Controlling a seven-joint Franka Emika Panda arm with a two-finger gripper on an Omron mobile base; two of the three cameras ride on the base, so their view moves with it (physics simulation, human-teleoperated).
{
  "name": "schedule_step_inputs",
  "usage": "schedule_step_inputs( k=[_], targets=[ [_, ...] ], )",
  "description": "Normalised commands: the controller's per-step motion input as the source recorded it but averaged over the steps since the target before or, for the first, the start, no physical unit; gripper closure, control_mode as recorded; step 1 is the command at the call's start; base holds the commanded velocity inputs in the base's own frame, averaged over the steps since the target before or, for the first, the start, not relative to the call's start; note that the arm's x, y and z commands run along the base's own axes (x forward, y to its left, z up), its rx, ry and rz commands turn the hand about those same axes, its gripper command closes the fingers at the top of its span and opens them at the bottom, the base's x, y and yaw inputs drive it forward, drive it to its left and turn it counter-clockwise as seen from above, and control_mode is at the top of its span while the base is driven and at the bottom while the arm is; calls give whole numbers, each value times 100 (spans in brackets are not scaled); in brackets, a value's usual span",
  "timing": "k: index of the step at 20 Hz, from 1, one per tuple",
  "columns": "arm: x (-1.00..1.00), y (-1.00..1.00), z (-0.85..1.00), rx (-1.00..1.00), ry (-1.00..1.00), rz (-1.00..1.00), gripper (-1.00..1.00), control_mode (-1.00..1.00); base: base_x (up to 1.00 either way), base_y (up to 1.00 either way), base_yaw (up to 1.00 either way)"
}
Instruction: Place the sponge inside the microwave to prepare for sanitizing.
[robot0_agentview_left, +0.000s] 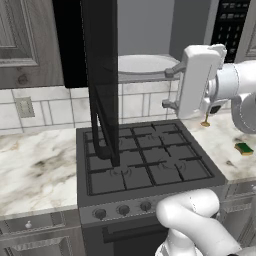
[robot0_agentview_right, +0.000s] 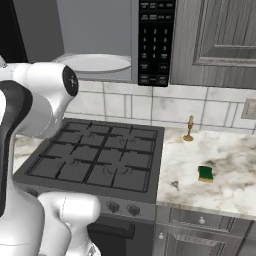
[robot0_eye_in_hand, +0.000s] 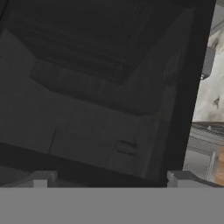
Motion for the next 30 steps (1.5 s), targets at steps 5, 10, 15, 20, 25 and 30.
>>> schedule_step_inputs(
  k=[5, 10, 15, 20, 25, 30],
  targets=[
    [-7, -70, 2, -8, -1, 0, -100, -100, 0, 0, 0],
    [-10, -70, 0, -14, -1, 0, -100, -100, 0, 0, 0],
    [-4, -70, 0, -14, 0, 0, -100, -100, 0, 0, 0],
    [-1, -67, 0, -16, 0, 0, -100, -100, 0, 0, 0],
    [-4, -59, -20, -22, -3, -6, -100, -100, 0, 0, 0],
    [-1, -50, -36, -25, -5, -14, -100, -100, 0, 0, 0]
  ],
)
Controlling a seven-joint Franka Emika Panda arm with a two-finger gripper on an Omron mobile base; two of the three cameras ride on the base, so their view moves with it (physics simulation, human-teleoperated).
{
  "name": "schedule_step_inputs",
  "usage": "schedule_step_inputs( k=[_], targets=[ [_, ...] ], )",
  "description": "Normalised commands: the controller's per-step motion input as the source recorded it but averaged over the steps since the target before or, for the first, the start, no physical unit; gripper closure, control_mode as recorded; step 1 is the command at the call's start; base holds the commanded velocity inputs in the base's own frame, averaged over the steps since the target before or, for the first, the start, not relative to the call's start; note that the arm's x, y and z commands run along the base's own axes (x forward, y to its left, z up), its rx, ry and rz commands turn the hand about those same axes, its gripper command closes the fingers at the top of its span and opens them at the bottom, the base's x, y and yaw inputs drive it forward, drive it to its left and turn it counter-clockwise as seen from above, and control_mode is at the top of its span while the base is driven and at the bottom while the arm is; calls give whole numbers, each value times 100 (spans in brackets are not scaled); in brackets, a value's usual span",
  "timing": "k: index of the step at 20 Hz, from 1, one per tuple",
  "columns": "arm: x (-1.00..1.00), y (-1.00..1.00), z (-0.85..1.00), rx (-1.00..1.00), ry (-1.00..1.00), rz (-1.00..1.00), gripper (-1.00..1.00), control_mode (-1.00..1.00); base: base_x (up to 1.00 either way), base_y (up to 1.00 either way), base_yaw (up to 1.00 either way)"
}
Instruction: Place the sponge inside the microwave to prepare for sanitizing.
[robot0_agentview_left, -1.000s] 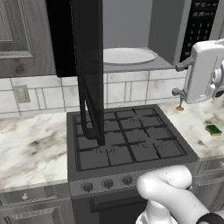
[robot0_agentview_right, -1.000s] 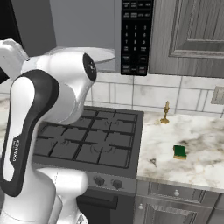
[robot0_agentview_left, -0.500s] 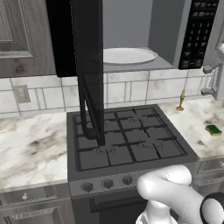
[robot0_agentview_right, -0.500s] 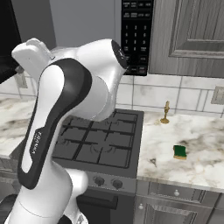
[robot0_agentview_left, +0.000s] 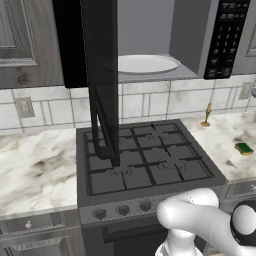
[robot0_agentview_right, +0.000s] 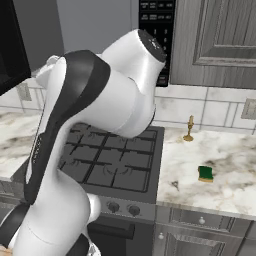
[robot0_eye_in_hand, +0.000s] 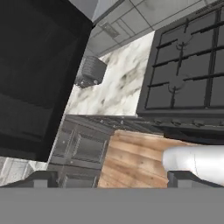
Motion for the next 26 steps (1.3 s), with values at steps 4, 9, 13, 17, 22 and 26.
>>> schedule_step_inputs(
  k=[4, 9, 13, 17, 22, 26],
  targets=[
    [0, -42, -38, -23, 0, -15, -100, -100, 0, 0, 0],
    [5, -45, -38, -18, 0, -13, -100, -100, 0, 0, 0],
    [0, -45, -35, -16, 0, -11, -100, -100, 0, 0, 0],
    [1, -46, -36, -15, 0, -10, -100, -100, 0, 0, 0],
    [13, -50, -36, -15, 0, -5, -100, -100, 0, 0, 0],
    [27, -49, -24, -14, 0, 0, -100, -100, 0, 0, 0]
  ],
)
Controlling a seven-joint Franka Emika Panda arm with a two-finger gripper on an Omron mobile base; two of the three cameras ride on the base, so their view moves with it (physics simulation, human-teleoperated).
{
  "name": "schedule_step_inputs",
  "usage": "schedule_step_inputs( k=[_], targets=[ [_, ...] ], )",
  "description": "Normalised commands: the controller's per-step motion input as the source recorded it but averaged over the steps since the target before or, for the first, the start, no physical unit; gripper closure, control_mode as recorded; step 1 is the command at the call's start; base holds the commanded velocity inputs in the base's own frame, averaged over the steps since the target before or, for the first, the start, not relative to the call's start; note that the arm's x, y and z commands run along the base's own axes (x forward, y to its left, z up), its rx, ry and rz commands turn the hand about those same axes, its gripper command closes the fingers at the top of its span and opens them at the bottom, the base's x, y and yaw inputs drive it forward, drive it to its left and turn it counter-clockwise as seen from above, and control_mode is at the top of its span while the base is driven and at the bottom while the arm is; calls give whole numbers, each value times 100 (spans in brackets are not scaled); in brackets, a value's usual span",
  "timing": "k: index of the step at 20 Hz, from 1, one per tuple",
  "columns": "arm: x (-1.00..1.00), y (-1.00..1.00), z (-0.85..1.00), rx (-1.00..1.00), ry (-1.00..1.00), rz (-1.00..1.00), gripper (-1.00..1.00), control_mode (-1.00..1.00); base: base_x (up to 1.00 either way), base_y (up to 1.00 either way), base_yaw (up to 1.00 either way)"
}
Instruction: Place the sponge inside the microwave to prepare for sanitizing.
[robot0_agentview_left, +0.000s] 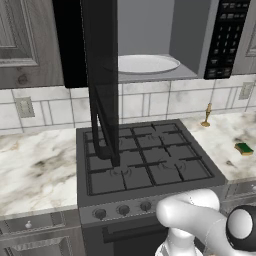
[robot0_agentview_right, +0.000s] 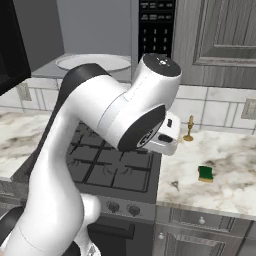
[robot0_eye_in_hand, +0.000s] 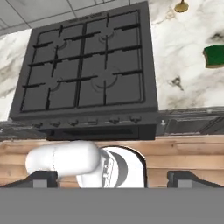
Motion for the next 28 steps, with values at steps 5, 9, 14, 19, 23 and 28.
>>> schedule_step_inputs(
  k=[5, 9, 14, 19, 23, 28],
  targets=[
    [41, -38, -32, -11, 0, 0, -100, -100, 0, 0, 0],
    [41, -31, -38, -8, 1, 2, -100, -100, 0, 0, 0],
    [53, -29, -42, -5, 10, 4, -100, -100, 0, 0, 0],
    [51, -37, -37, -4, 3, 7, -100, -100, 0, 0, 0],
    [48, -43, -39, -4, 1, 8, -100, -100, 0, 0, 0],
    [47, -42, -42, -1, 0, 8, -100, -100, 0, 0, 0]
  ],
)
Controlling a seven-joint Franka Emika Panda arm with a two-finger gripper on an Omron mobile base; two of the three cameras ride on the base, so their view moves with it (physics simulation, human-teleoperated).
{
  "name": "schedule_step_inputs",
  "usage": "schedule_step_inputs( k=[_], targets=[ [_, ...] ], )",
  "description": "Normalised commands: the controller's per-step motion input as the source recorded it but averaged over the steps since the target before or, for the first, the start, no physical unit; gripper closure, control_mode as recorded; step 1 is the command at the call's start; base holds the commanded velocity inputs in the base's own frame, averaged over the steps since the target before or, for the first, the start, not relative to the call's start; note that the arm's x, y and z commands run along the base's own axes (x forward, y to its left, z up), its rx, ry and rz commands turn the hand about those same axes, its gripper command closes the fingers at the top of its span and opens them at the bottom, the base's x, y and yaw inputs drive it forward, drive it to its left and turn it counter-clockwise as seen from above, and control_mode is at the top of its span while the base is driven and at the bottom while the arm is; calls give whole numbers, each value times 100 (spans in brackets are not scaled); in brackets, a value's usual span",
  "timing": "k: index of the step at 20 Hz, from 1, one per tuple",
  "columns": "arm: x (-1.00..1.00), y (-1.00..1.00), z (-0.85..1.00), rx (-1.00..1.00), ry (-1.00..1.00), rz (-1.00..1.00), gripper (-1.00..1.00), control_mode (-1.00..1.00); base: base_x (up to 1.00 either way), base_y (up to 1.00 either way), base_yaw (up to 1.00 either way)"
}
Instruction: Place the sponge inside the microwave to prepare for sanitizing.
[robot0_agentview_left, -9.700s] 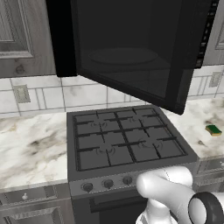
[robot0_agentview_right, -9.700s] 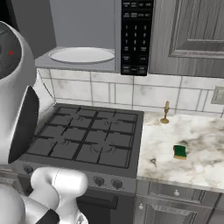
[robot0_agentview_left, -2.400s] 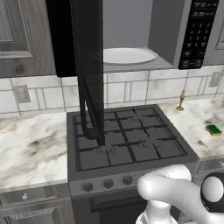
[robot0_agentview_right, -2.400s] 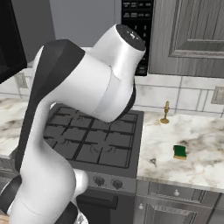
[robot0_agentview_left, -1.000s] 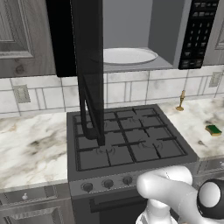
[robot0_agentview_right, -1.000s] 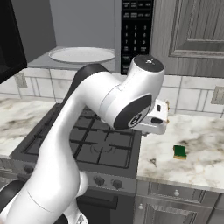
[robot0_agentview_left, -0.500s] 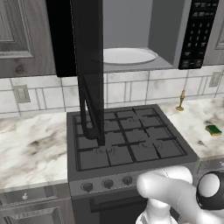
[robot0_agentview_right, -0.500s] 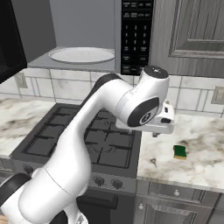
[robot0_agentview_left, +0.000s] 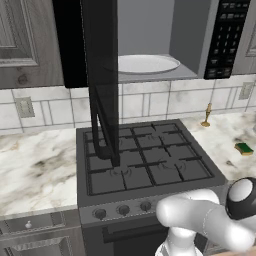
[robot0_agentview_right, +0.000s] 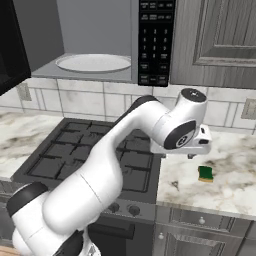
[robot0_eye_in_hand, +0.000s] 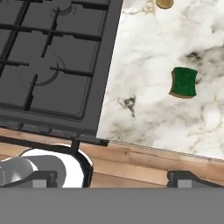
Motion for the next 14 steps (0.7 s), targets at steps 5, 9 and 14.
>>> schedule_step_inputs(
  k=[5, 9, 14],
  targets=[
    [50, -40, -47, 0, 0, 7, -100, -100, 0, 0, 0],
    [56, -44, -40, 0, 1, 4, -100, -100, 0, 0, 0],
    [53, -39, -36, -1, 6, 1, -100, -100, 0, 0, 0]
  ],
)
